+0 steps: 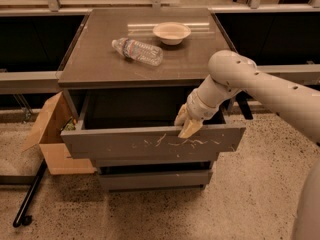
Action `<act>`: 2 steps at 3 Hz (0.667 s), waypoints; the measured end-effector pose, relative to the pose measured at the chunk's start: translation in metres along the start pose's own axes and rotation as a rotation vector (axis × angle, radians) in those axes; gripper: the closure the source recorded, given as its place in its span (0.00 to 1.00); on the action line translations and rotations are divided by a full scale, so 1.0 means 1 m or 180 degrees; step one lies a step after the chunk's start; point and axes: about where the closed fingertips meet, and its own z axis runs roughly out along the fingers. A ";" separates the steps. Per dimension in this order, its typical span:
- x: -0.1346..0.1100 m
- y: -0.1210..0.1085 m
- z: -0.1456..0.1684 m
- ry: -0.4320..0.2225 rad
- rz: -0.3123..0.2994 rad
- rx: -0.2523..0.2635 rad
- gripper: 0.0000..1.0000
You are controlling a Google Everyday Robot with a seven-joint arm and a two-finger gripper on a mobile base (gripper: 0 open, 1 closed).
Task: Open top drawer
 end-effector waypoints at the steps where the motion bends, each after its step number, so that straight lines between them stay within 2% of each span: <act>1: 0.000 0.000 0.000 0.0000 0.0000 0.0000 0.69; 2: 0.000 0.000 0.000 0.0000 0.0000 0.0000 0.46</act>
Offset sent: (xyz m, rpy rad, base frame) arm 0.0000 0.0000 0.0000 0.0000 0.0001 0.0000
